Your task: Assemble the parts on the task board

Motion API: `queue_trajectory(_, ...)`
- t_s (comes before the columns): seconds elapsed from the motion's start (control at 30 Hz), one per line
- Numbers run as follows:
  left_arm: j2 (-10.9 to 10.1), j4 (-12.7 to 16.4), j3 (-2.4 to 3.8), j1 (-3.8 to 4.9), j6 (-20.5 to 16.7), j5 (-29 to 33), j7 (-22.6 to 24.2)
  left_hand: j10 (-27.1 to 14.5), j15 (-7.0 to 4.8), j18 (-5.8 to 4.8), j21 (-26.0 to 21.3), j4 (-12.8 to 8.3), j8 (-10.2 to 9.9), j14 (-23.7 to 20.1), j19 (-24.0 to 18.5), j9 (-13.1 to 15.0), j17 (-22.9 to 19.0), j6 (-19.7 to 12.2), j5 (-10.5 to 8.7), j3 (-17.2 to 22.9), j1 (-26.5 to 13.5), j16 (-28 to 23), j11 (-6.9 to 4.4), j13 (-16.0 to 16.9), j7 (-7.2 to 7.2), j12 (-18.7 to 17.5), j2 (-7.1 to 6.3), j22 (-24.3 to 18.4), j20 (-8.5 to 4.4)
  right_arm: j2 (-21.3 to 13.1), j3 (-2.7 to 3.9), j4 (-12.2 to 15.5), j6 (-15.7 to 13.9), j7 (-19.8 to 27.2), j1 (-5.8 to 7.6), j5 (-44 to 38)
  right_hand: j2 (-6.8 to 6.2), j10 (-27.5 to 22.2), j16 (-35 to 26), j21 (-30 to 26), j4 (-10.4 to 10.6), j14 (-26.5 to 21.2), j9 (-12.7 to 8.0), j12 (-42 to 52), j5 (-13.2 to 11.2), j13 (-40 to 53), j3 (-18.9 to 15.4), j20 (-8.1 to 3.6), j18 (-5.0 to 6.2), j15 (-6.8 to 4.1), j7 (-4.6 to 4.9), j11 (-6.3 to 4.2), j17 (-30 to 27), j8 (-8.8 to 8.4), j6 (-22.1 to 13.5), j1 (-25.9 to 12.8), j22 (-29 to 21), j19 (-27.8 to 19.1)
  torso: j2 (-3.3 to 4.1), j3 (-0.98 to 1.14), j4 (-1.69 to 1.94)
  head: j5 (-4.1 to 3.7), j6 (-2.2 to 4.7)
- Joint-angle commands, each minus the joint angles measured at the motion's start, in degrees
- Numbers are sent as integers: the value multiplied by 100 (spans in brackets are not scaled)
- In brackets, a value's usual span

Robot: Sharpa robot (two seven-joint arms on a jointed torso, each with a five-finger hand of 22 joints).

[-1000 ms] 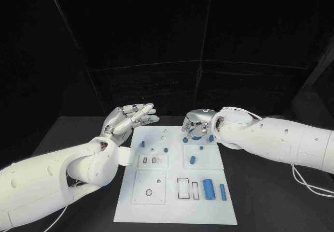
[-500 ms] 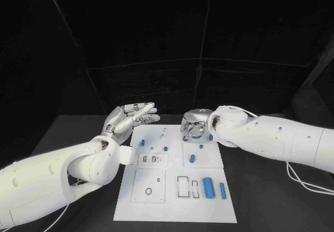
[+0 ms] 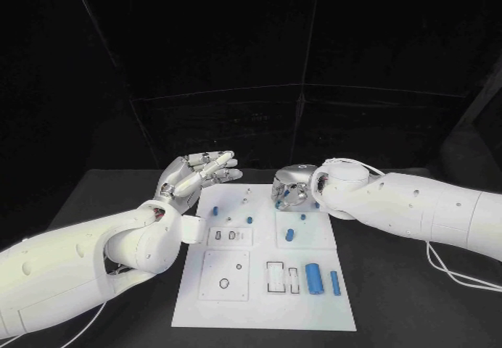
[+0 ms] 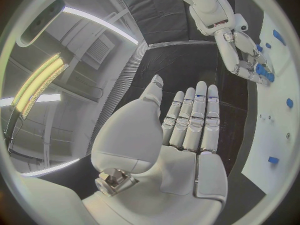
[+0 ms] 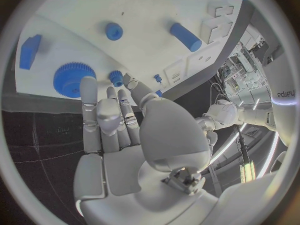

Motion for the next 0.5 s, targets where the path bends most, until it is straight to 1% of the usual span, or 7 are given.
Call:
queue_trajectory(0.03, 7, 0, 4, 10, 100, -45, 6, -32, 18, 74, -40, -18, -23, 6, 36, -7, 9, -35, -15, -12, -44, -36, 10, -7, 40, -34, 8, -7, 4, 18, 1, -17, 146, 11, 0, -44, 12, -20, 33, 34, 1, 79, 6, 16, 20, 9, 46, 20, -35, 39, 18, 17, 23, 11, 11, 11, 27, 28, 3, -1, -3, 8, -15)
queue_trajectory(0.33, 16, -12, 4, 10, 117, -45, -8, -40, 20, 74, -44, -21, -27, 8, 38, -7, 11, -43, -14, -14, -46, -42, 13, -7, 43, -40, 11, -7, 5, 63, 1, -75, 165, 13, -23, -64, 65, 13, 156, 128, 9, 79, 6, 26, 18, 8, 124, 27, -49, 40, 9, 12, 145, 12, 51, 13, 153, 64, 6, -2, 4, 15, -24)
queue_trajectory(0.5, 22, -19, 4, 10, 127, -45, -20, -43, 21, 74, -47, -22, -28, 9, 39, -7, 12, -46, -14, -14, -47, -44, 14, -7, 44, -43, 14, -6, 5, 94, 1, -120, 196, -16, -34, -104, 112, 55, 244, 208, 4, 76, 4, 32, -13, 8, 220, 26, -62, 37, 2, 4, 225, 7, 75, 23, 261, 91, 10, -2, -1, 24, -33)
